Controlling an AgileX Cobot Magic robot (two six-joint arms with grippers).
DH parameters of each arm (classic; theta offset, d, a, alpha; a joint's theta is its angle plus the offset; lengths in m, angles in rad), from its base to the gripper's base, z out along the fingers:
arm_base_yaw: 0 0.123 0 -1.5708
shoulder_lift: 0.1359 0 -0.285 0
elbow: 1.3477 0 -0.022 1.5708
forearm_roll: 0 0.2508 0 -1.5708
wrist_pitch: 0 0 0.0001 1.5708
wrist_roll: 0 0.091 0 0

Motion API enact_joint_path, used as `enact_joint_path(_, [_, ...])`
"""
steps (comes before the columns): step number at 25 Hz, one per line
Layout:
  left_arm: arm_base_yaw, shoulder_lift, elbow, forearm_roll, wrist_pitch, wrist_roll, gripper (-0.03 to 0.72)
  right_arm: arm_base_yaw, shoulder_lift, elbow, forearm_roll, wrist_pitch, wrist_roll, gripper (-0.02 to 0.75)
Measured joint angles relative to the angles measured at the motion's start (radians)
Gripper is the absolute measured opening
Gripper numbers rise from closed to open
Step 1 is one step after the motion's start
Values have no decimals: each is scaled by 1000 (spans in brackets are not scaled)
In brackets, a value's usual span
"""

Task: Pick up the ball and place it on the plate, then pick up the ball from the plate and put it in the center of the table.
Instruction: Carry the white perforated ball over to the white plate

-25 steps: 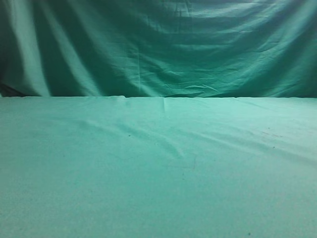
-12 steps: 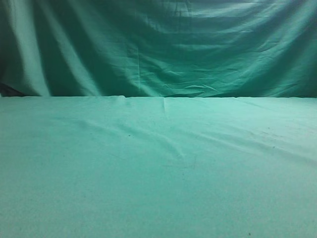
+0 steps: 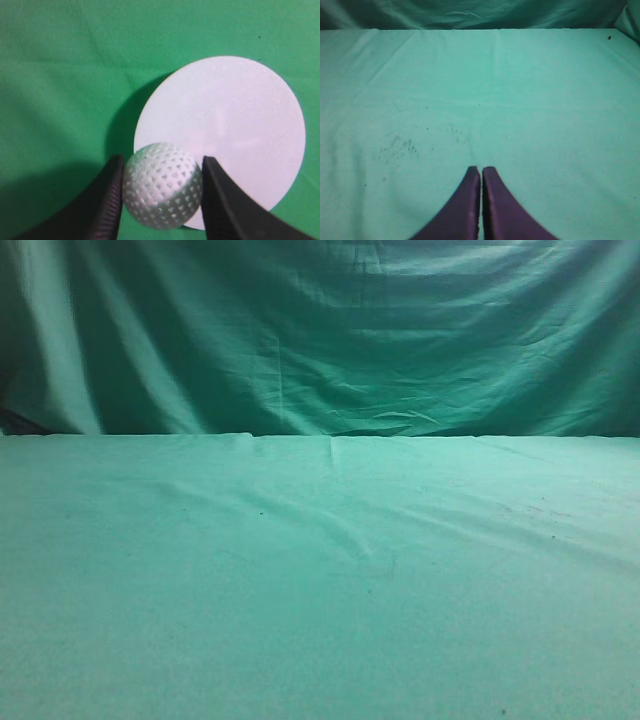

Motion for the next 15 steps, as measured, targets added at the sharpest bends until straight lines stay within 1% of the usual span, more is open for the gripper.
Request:
enact_joint_path(7, [0,0,0,-10,-20,-4,302,0,0,0,0,0,0,0])
enact_joint_path(10, [0,0,0,-35,-20,-5,302,0,0,0,0,-45,0,0])
enact_joint_path(12, [0,0,0,-46,-20,-5,404,0,0,0,0,-89,0,0])
enact_joint_path(14, [0,0,0,-52,-20,-6,564,0,0,0,0,-123,0,0])
enact_joint_path(15, [0,0,0,-68,-20,-6,617,0,0,0,0,-133,0,0])
